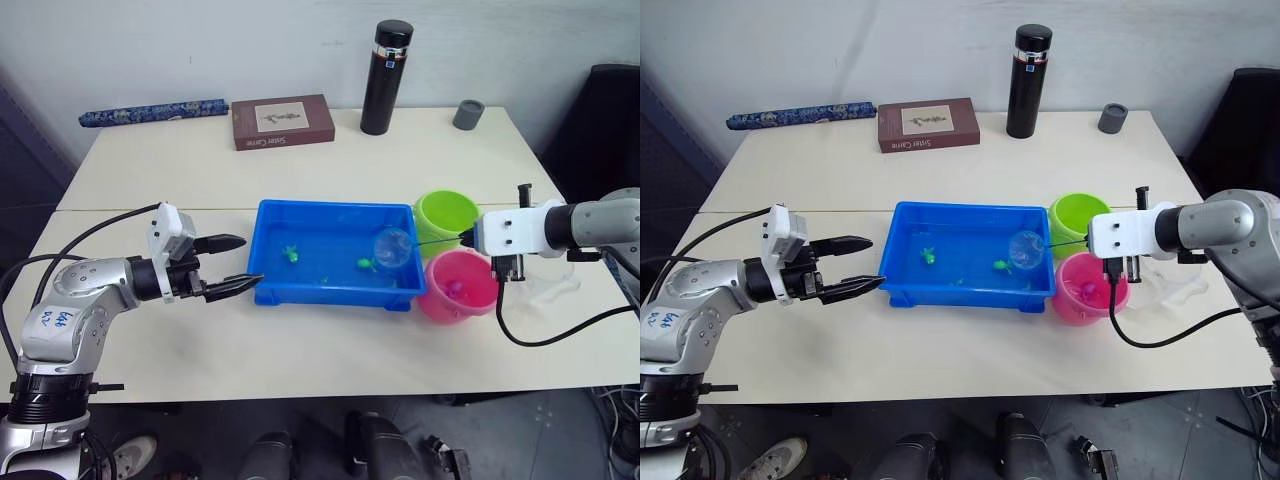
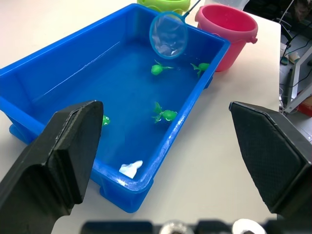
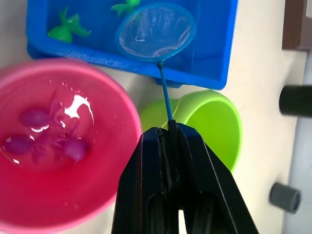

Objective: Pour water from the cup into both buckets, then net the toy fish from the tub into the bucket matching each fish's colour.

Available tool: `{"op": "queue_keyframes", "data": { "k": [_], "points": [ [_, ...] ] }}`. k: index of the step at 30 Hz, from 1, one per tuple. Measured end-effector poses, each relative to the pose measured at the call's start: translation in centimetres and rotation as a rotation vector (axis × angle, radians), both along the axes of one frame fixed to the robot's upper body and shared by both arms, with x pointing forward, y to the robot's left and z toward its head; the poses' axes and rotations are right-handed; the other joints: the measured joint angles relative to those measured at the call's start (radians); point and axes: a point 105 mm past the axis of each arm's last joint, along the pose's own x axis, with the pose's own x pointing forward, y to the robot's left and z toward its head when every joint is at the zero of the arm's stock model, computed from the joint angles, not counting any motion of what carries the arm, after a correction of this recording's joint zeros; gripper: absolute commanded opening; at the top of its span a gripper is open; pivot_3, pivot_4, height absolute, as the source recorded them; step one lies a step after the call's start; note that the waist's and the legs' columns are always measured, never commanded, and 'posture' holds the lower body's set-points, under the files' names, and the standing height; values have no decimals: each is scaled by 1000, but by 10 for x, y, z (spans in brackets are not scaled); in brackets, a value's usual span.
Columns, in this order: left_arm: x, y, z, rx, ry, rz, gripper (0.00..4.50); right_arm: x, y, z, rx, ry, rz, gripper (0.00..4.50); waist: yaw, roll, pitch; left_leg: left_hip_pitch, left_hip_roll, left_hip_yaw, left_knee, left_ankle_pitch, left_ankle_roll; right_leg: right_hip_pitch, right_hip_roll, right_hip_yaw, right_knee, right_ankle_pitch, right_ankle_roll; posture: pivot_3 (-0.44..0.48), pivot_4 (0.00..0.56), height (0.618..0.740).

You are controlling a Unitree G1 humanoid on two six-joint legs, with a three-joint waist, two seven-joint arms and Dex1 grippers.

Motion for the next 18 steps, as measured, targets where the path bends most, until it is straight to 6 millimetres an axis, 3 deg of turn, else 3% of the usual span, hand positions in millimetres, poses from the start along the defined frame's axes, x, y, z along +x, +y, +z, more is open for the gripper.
{"op": "queue_keyframes", "data": {
  "k": [18],
  "points": [
    [-2,-4,4,-4,-15,-5,4460,-3,8,-4,-255,-118,319,0,0,0,0,0,0,0,1,0,0,0,0,0,0,0,0,0,150,739]
  ]
}}
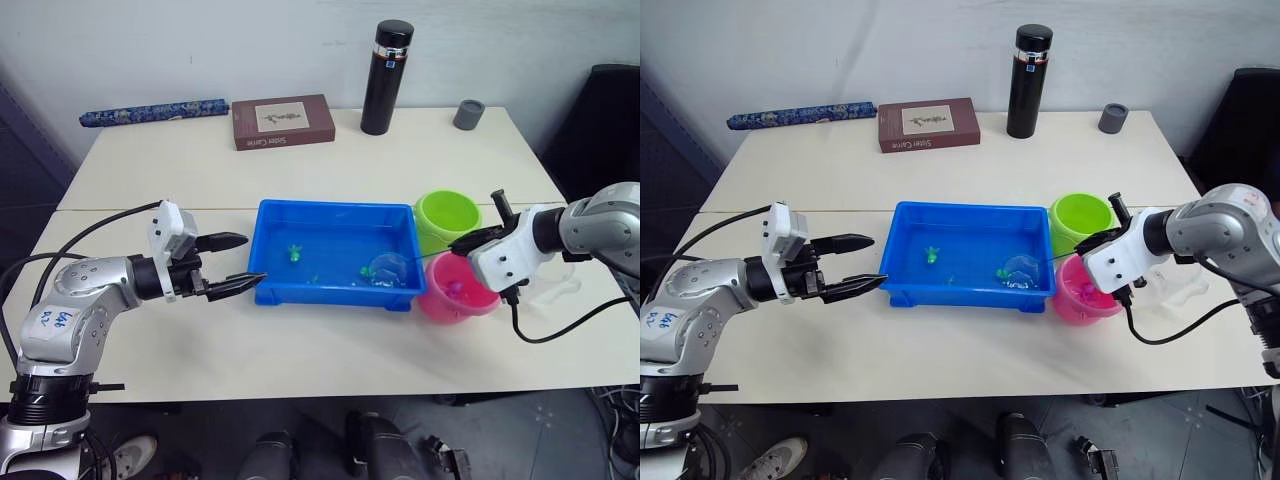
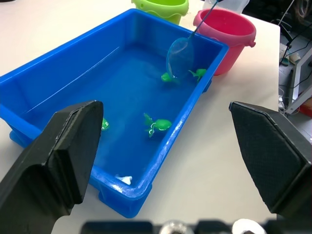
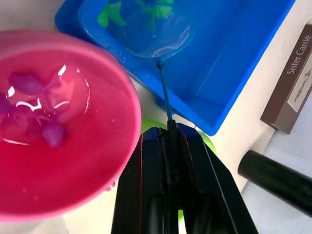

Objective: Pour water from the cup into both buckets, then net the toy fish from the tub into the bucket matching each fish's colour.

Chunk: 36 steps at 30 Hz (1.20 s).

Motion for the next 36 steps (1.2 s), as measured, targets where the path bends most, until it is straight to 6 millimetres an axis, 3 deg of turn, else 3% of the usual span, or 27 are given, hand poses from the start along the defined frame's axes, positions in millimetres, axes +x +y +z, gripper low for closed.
{"op": "queue_keyframes", "data": {
  "k": [13,22,36],
  "points": [
    [0,-3,-1,-24,2,-1,4460,-8,9,-9,-122,77,98,0,0,1,0,0,0,0,0,0,0,0,0,0,0,0,0,0,150,739],
    [-2,-1,-7,-26,21,10,4460,-5,10,-3,45,333,-182,0,2,1,0,0,0,-1,0,0,0,0,0,-1,0,0,0,0,150,739],
    [-2,-1,-7,-26,16,8,4460,0,31,10,324,487,-294,0,2,1,0,0,0,-2,0,0,0,0,0,-2,0,0,0,0,150,739]
  ]
}}
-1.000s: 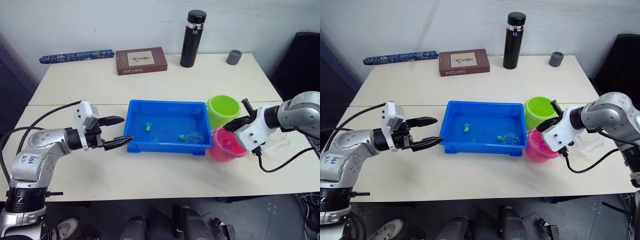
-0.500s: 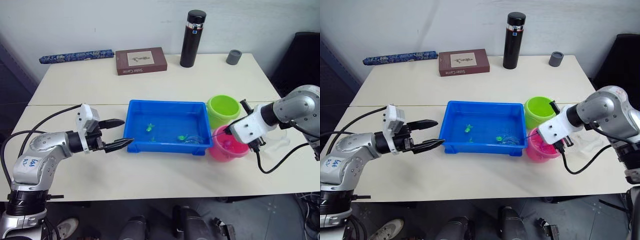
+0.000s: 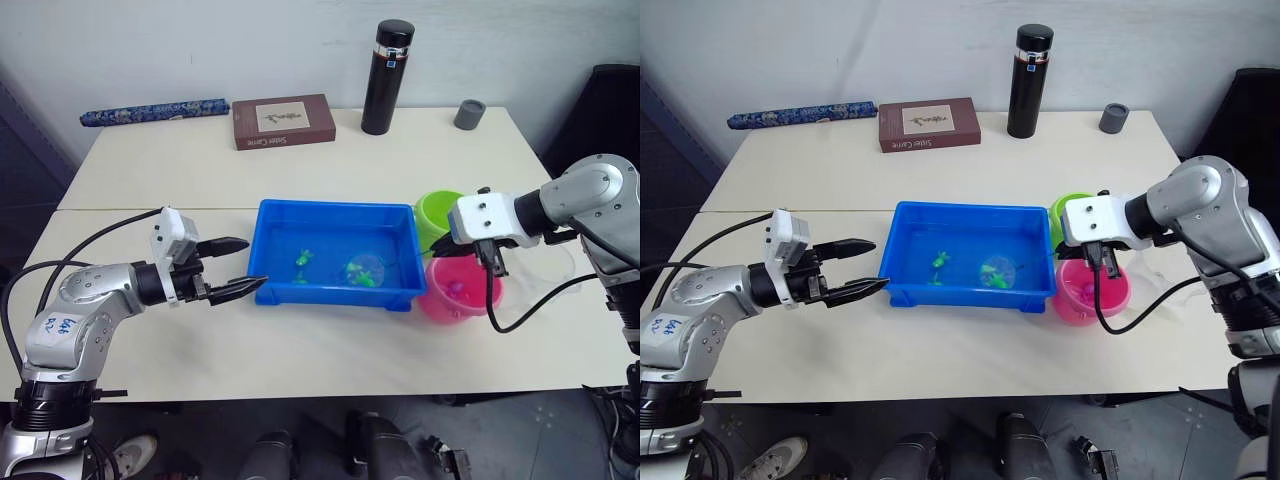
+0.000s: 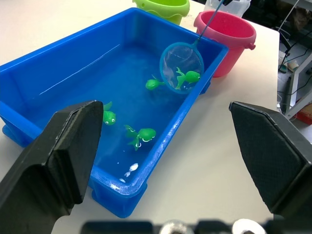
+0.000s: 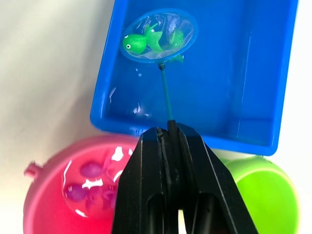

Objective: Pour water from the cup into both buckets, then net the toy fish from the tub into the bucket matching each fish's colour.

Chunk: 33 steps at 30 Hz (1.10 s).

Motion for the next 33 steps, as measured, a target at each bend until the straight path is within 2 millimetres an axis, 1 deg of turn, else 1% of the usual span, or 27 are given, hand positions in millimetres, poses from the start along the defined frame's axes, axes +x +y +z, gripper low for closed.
{"op": "queue_keyframes", "data": {
  "k": [2,6,9,13,17,20,22,25,27,28,31,33],
  "points": [
    [0,0,0,0,0,0,4460,3,0,1,53,16,-36,0,0,0,0,0,0,0,0,0,0,0,0,0,0,0,0,0,150,739],
    [0,0,1,1,-3,0,4460,17,-1,0,155,13,-131,0,0,0,0,0,0,0,0,0,0,0,0,0,0,0,0,0,150,739],
    [1,-1,4,0,-16,-4,4460,21,-4,5,201,-7,-177,0,0,0,0,-1,0,-1,0,0,0,-1,0,-1,0,0,0,0,150,739],
    [3,-3,11,0,-44,-11,4460,19,-6,8,251,5,-210,0,1,0,0,-2,0,-1,0,0,0,0,0,-2,0,0,0,0,150,739],
    [4,-6,13,0,-51,-27,4460,11,-14,5,320,55,-280,0,2,0,0,-4,0,-4,0,0,0,0,-1,-5,0,0,0,0,150,739],
    [5,-8,16,-1,-61,-37,4460,7,-17,10,369,68,-316,0,2,0,0,-5,0,-5,1,0,0,0,-1,-6,0,0,0,0,150,739],
    [5,-11,18,-4,-70,-51,4460,2,-23,16,409,67,-348,0,2,0,0,-5,0,-6,1,0,0,0,-1,-6,0,0,0,0,150,739],
    [7,-11,20,-12,-79,-61,4460,0,-39,26,475,50,-428,0,2,0,0,-5,0,-6,1,0,0,0,-1,-7,-1,0,0,0,150,739],
    [9,-13,24,-19,-92,-69,4460,0,-49,36,504,13,-471,0,2,0,0,-5,0,-7,1,0,0,0,-1,-7,-1,0,0,0,150,739],
    [10,-15,26,-21,-104,-81,4460,-1,-57,42,513,-21,-498,0,2,0,0,-5,0,-7,1,0,-1,0,-1,-8,-1,0,0,0,150,739],
    [12,-18,31,-24,-123,-99,4460,-1,-81,45,499,-89,-572,0,4,0,0,-6,0,-8,1,0,-1,0,-1,-9,-1,0,0,0,150,739],
    [14,-16,30,-27,-118,-91,4460,0,-93,40,472,-127,-615,0,4,0,0,-6,0,-8,1,0,0,0,-1,-9,-1,0,0,0,150,739]
  ]
}}
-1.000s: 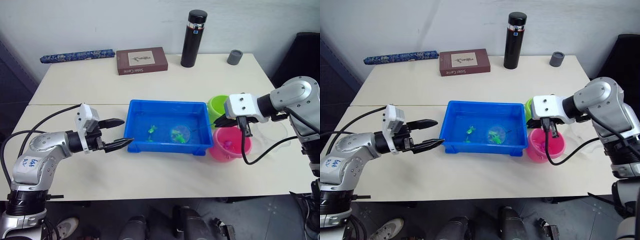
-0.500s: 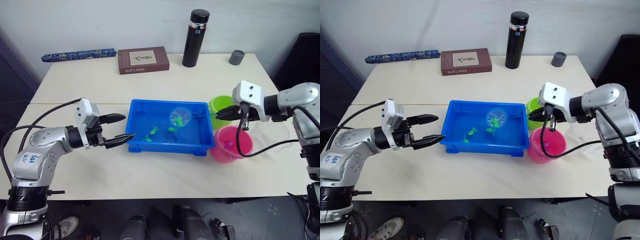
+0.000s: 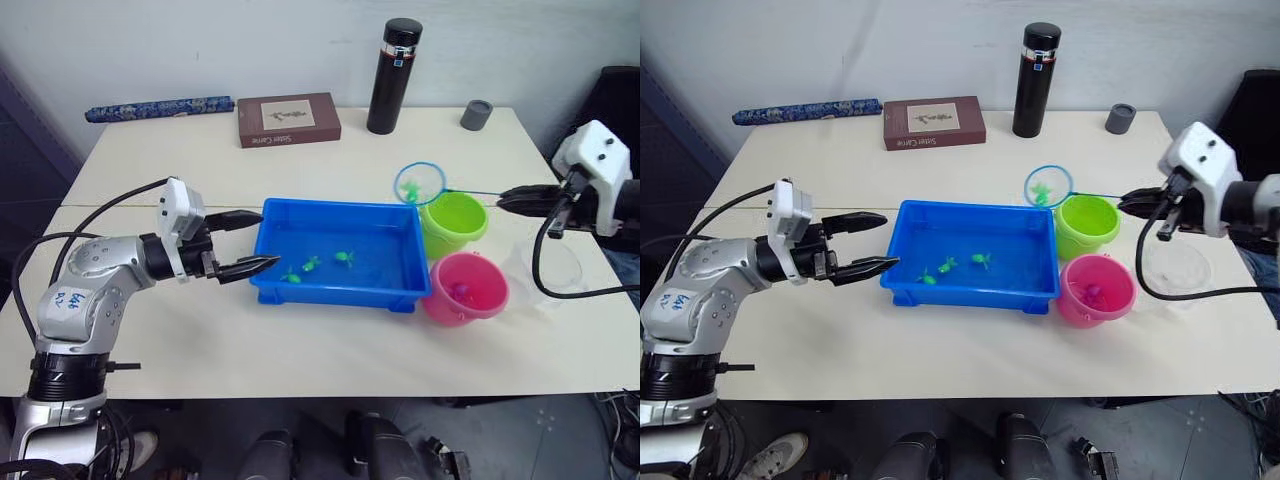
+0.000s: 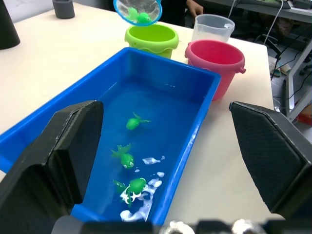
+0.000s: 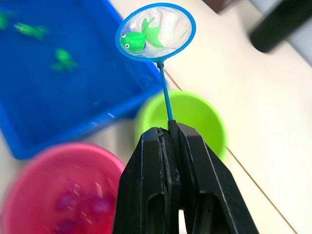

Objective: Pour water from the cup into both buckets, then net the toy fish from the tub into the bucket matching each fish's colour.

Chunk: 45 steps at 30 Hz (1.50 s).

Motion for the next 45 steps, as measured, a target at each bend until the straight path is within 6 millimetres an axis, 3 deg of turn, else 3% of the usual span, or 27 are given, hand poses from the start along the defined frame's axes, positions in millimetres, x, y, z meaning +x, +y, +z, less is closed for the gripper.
{"op": "queue_keyframes", "data": {
  "k": [11,18,24,33,45],
  "points": [
    [4,-4,-6,13,16,-20,4460,2,-29,-25,-156,-88,-117,0,-2,1,0,0,0,0,0,1,-1,0,0,0,0,0,0,0,150,739],
    [4,-5,-5,17,11,-30,4460,-2,-32,-40,-430,-263,-121,0,0,1,-1,0,0,0,1,1,-2,0,0,-1,0,0,0,0,150,739],
    [4,-5,-5,20,7,-33,4460,-14,-22,-57,-650,-398,-64,0,1,1,-1,0,0,0,1,1,-2,0,0,-1,0,0,0,0,150,739],
    [7,-5,-12,17,32,-30,4460,-12,-20,-41,-886,-671,-103,0,-2,2,-1,2,0,0,1,2,-4,0,1,0,1,0,0,0,150,739],
    [7,-6,-12,21,30,-35,4460,-14,-9,-54,-1071,-828,-35,0,-2,2,-1,2,-1,0,1,3,-4,0,1,1,2,0,0,0,150,739]
  ]
}}
